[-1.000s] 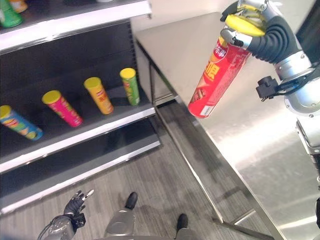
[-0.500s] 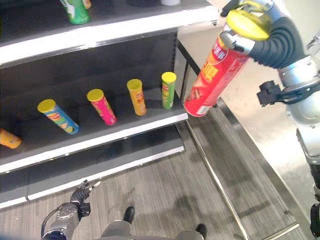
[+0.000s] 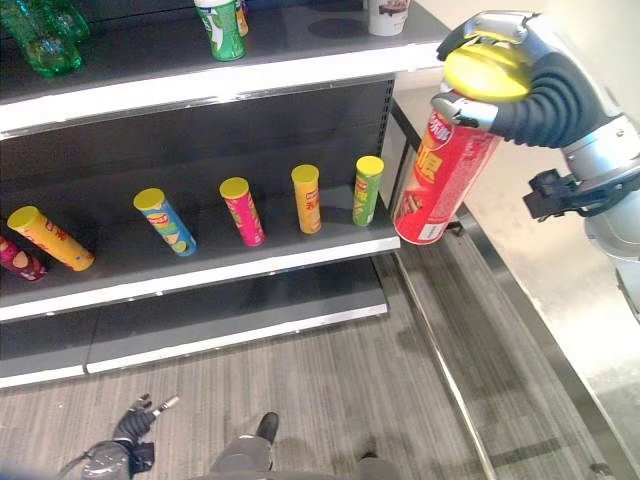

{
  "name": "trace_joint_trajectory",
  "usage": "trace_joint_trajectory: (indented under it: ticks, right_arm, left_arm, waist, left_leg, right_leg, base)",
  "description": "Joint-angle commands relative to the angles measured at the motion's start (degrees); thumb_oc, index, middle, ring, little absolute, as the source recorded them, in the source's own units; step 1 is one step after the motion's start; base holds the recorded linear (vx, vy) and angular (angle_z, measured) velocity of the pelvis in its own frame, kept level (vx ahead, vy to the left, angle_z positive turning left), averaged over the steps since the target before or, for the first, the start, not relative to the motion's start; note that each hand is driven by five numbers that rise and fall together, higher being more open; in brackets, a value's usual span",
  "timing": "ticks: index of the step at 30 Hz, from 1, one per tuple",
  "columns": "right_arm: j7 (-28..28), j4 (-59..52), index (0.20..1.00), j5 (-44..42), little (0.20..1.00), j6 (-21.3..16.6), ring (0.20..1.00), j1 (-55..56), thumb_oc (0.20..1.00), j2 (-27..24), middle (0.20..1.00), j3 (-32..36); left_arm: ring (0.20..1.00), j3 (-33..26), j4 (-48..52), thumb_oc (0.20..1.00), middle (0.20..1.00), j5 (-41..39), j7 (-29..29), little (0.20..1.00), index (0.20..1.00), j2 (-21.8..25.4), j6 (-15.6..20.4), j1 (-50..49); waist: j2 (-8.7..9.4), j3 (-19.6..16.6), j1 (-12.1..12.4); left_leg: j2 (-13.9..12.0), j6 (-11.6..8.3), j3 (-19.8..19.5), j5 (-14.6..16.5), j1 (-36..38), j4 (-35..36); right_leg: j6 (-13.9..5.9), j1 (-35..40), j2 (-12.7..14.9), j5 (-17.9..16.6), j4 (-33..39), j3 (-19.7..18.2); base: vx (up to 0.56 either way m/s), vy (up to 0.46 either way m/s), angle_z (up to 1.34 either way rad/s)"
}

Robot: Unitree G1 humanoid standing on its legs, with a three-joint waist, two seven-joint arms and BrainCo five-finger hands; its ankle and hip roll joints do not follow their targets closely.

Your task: Put the goods on the table back onto the shelves and tidy them up.

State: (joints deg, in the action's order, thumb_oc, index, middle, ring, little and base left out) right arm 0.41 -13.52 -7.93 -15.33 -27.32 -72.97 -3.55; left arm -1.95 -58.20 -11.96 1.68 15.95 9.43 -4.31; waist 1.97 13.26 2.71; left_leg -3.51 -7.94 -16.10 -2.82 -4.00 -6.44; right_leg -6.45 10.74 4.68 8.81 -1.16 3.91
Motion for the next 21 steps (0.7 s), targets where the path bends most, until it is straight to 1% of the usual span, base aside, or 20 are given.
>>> trace_joint_trajectory:
  ticks: [1,2,3,4,5,6,8,9,10,11,12,13,14,15,16,17,18,19,20,21]
  right_arm:
    - [-0.9,-4.6,0.2,-2.5,0.2,-1.7,0.2,-4.0,0.2,0.6,0.2,-0.3]
    - [-0.9,-4.8,0.2,-2.4,0.2,-1.6,0.2,-3.8,0.2,0.7,0.2,-0.1]
    - [0.6,-5.6,0.2,-2.2,0.2,-1.8,0.2,-4.8,0.2,2.8,0.2,-2.8]
    - [0.3,-4.9,0.2,-3.0,0.2,-1.9,0.2,-4.9,0.2,1.2,0.2,-2.5]
    - [-0.2,-4.5,0.2,-2.2,0.2,-1.3,0.2,-4.7,0.2,-1.4,0.2,-1.7]
    - [0.3,-4.2,0.2,-2.2,0.2,-1.1,0.2,-3.5,0.2,-1.4,0.2,-0.9]
    - [-0.4,-3.2,0.2,-1.2,0.2,-1.1,0.2,-2.9,0.2,-1.4,0.2,-0.6]
    - [-0.7,-3.5,0.2,-0.2,0.2,-0.8,0.2,-2.0,0.2,-1.1,0.2,-0.3]
    - [-0.5,-4.4,0.2,0.6,0.2,-0.6,0.2,-0.9,0.2,-0.6,0.2,0.3]
    - [0.1,-5.0,0.2,0.7,0.2,-0.6,0.2,-0.4,0.2,0.6,0.2,0.4]
    - [0.1,-5.9,0.2,0.7,0.2,-0.6,0.2,-0.3,0.2,1.4,0.2,1.2]
    - [-0.1,-5.8,0.2,1.0,0.2,-0.7,0.2,-0.1,0.2,1.5,0.2,1.6]
    - [0.3,-5.9,0.2,1.2,0.2,-0.3,0.2,1.3,0.2,2.0,0.2,2.8]
    - [0.4,-6.2,0.2,1.8,0.2,0.2,0.2,3.8,0.2,2.9,0.2,4.7]
    - [0.8,-6.2,0.2,2.5,0.2,0.7,0.2,5.2,0.2,3.8,0.2,5.8]
    - [0.5,-6.4,0.2,3.2,0.2,0.9,0.2,5.8,0.2,5.1,0.2,5.8]
    - [0.0,-6.6,0.2,3.9,0.2,1.5,0.2,4.2,0.2,6.2,0.2,3.8]
    - [-0.3,-7.1,0.2,3.8,0.2,0.9,0.2,3.5,0.2,7.6,0.2,2.8]
    - [-0.3,-7.1,0.2,3.8,0.2,0.9,0.2,3.5,0.2,7.6,0.2,2.8]
    - [-1.0,-7.0,0.2,4.4,0.2,-0.6,0.2,3.2,0.2,10.0,0.2,0.8]
  left_arm:
    - [1.0,-2.0,2.6,1.0,1.0,1.7,2.8,1.0,1.0,10.7,2.4,3.0]
    - [1.0,-2.0,2.6,1.0,1.0,1.6,2.8,1.0,1.0,10.8,2.4,2.9]
    - [1.0,-0.8,4.0,1.0,1.0,-0.4,4.8,1.0,1.0,11.1,1.2,7.9]
    - [1.0,-1.5,4.3,1.0,1.0,-4.6,0.9,1.0,1.0,8.3,-1.4,2.6]
    - [1.0,-1.7,5.6,1.0,1.0,-5.6,0.1,1.0,1.0,5.3,0.4,-3.1]
    - [1.0,-0.8,5.0,1.0,1.0,-5.2,-1.1,1.0,1.0,3.5,0.3,-5.2]
    - [1.0,0.6,4.2,1.0,1.0,-4.6,-1.0,1.0,1.0,2.3,-0.1,-5.8]
    - [1.0,1.2,4.7,1.0,1.0,-3.4,-0.7,1.0,1.0,2.5,-0.3,-5.7]
    - [1.0,1.6,5.2,1.0,1.0,-2.7,-0.4,1.0,1.0,2.8,-0.2,-5.4]
    - [1.0,1.8,5.4,1.0,1.0,-2.6,-0.4,1.0,1.0,3.2,0.0,-4.9]
    - [1.0,2.0,5.7,1.0,1.0,-2.2,-0.5,1.0,1.0,3.5,-0.2,-4.3]
    - [1.0,2.2,5.7,1.0,1.0,-2.0,-0.1,1.0,1.0,4.0,0.0,-3.5]
    - [1.0,2.4,5.9,1.0,1.0,-1.9,-0.2,1.0,1.0,4.2,-0.1,-2.8]
    - [1.0,2.7,5.2,1.0,1.0,-1.2,-0.1,1.0,1.0,4.9,-0.2,-1.4]
    - [1.0,3.0,4.7,1.0,1.0,-0.5,0.0,1.0,1.0,5.0,-0.4,-0.4]
    - [1.0,3.6,4.4,1.0,1.0,-0.4,0.3,1.0,1.0,5.3,-0.5,0.8]
    - [1.0,2.9,4.3,1.0,1.0,-0.3,-0.5,1.0,1.0,9.8,0.0,2.0]
    - [1.0,1.6,5.2,1.0,1.0,0.2,1.0,1.0,1.0,10.8,-0.1,1.6]
    - [1.0,1.6,5.2,1.0,1.0,0.2,1.0,1.0,1.0,10.8,-0.1,1.6]
    - [1.0,5.5,11.4,1.0,1.0,-1.2,3.5,1.0,1.0,13.3,4.1,11.5]
  waist:
    - [4.88,-1.5,3.3]
    - [4.88,-1.5,3.4]
    - [5.21,-1.8,3.2]
    - [4.84,-1.4,3.5]
    - [4.64,-1.1,3.6]
    - [4.49,-1.5,3.3]
    - [4.14,-1.7,2.9]
    - [3.48,-2.2,2.6]
    - [2.91,-2.7,2.3]
    - [2.15,-3.4,2.0]
    - [1.46,-4.0,1.7]
    - [0.88,-4.3,1.4]
    - [0.51,-4.7,0.7]
    - [0.74,-4.9,0.5]
    - [0.81,-5.1,-0.1]
    - [1.47,-4.8,0.0]
    - [1.64,-4.1,0.5]
    - [1.6,-3.9,0.7]
    - [1.6,-3.9,0.7]
    - [1.6,-3.6,0.0]
  left_leg:
    - [2.6,1.4,7.2,2.9,-0.5,1.3]
    - [2.6,1.36,7.3,3.0,-0.4,1.3]
    - [0.4,0.55,7.0,2.4,-0.8,1.6]
    - [-0.7,0.62,6.3,1.5,-1.6,1.7]
    - [-4.5,-0.18,5.2,-0.2,-2.4,2.5]
    - [-6.3,-0.04,5.1,-0.9,-2.4,3.3]
    - [-11.9,-0.88,5.0,-4.1,-2.2,5.0]
    - [-14.1,-1.78,4.2,-7.0,-1.9,6.1]
    - [-15.7,-2.67,2.9,-8.5,-0.9,6.8]
    - [-16.4,-3.37,1.6,-7.2,0.3,7.6]
    - [-16.4,-4.18,0.4,-6.9,0.7,7.4]
    - [-16.3,-5.09,0.2,-6.0,1.2,7.5]
    - [-15.2,-5.27,0.4,-3.4,1.4,7.6]
    - [-13.9,-5.33,1.3,-0.7,1.7,7.2]
    - [-12.6,-4.9,1.9,1.9,2.2,7.1]
    - [-10.5,-3.88,2.6,3.8,2.3,6.2]
    - [-8.0,-2.37,4.2,5.4,2.8,5.8]
    - [-7.1,-1.57,5.3,5.2,2.8,6.1]
    - [-7.1,-1.57,5.3,5.2,2.8,6.1]
    - [-5.6,-0.42,6.0,4.6,2.7,6.8]
  right_leg:
    - [0.96,-1.3,-2.9,-3.3,5.8,-0.9]
    - [0.99,-1.2,-2.9,-3.3,5.8,-1.0]
    - [0.44,-1.4,-2.0,-3.6,5.9,-0.8]
    - [0.32,-1.8,-1.3,-3.6,5.7,-0.4]
    - [-0.35,-2.9,0.7,-3.3,5.2,0.3]
    - [-0.37,-3.4,1.1,-2.5,5.0,0.4]
    - [-1.4,-4.5,3.2,-1.5,4.4,0.6]
    - [-1.95,-5.2,3.8,-1.4,3.6,0.5]
    - [-2.75,-5.4,4.9,-1.4,3.1,-0.1]
    - [-3.42,-5.7,5.9,-1.4,2.6,-0.5]
    - [-3.93,-5.6,6.5,-1.7,2.4,-0.6]
    - [-4.6,-5.0,8.2,-1.7,2.0,-0.4]
    - [-5.62,-4.9,10.1,-3.4,2.0,-0.4]
    - [-6.95,-4.6,12.6,-5.4,2.5,0.2]
    - [-8.08,-5.1,15.1,-8.4,2.5,0.1]
    - [-8.55,-6.4,17.4,-11.3,2.4,-0.4]
    - [-7.96,-9.1,20.3,-18.9,2.0,-0.5]
    - [-7.08,-10.2,20.4,-18.6,1.6,0.4]
    - [-7.08,-10.2,20.4,-18.6,1.6,0.4]
    - [-5.55,-11.0,17.0,-14.8,-1.2,-0.7]
  base:
    - [-0.05,0.108,0.88]
    - [-0.03,0.145,0.35]
    - [-0.06,0.147,-0.06]
    - [-0.12,0.314,-0.1]
    - [-0.1,0.303,0.08]
    - [-0.08,0.367,0.18]
    - [-0.05,0.381,0.15]
    - [-0.01,0.488,-0.02]
    - [0.0,0.519,-0.06]
    - [0.04,0.488,-0.19]
    - [0.08,0.469,-0.18]
    - [0.05,0.489,-0.11]
    - [0.02,0.545,0.17]
    - [-0.05,0.559,0.35]
    - [-0.08,0.534,0.49]
    - [-0.15,0.654,0.5]
    - [-0.19,0.616,0.3]
    - [-0.14,0.455,0.05]
    - [-0.13,0.394,-0.17]
    - [-0.08,0.243,-0.36]
